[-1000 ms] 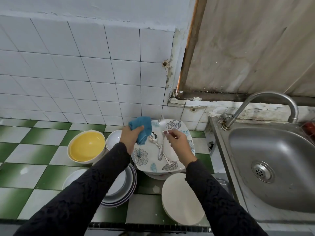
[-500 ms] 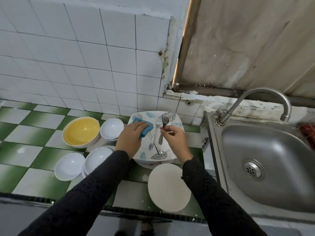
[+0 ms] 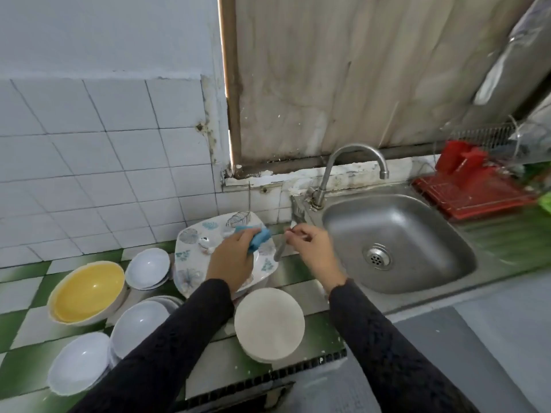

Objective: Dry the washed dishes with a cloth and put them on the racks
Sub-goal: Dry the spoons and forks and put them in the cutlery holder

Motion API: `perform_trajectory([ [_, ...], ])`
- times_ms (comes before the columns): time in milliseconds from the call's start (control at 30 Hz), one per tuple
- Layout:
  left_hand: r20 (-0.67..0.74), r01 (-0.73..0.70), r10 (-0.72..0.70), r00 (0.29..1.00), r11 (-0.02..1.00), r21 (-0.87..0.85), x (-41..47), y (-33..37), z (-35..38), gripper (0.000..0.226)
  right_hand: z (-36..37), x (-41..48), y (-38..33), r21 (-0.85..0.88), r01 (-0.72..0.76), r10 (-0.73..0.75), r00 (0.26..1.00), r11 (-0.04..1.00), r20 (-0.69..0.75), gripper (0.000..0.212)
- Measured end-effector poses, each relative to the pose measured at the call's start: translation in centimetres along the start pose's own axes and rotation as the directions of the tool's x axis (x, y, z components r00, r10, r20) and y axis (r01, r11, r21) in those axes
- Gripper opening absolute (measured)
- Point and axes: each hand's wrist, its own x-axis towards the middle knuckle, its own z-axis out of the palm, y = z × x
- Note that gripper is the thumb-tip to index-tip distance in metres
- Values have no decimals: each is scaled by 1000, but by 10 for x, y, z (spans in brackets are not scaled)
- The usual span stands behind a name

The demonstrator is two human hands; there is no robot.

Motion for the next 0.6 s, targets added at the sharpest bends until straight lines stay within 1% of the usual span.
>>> perform_trajectory([
  [100, 25, -114, 116, 993, 992, -57, 13, 38, 15, 43, -42, -12, -3, -5, 25, -26, 993, 1000, -114, 9],
  [233, 90, -152, 166, 982, 977, -149, 32, 90, 41, 45, -103, -27, -6, -27, 23, -29, 967, 999, -254, 8],
  [267, 105, -176, 197, 975, 968, -176, 36, 107, 49, 46, -122, -30, -4, -35, 16, -26, 957, 999, -289, 10],
  [333, 97, -228, 254, 962, 949, -218, 42, 136, 62, 48, -153, -35, -3, -31, 11, -21, 941, 999, -337, 17],
  [433, 98, -259, 296, 950, 925, -280, 51, 180, 81, 49, -202, -43, 4, -11, -1, -4, 912, 1000, -411, 23],
  [500, 105, -272, 313, 944, 917, -292, 58, 207, 97, 48, -233, -47, 9, -16, -16, 7, 893, 1000, -450, 27],
  [567, 108, -284, 327, 939, 912, -295, 66, 227, 109, 47, -258, -47, 14, -16, -2, -6, 886, 1000, -463, 28],
  [600, 105, -291, 334, 937, 909, -298, 73, 249, 121, 46, -284, -46, 16, -5, 14, -14, 876, 1000, -481, 29],
])
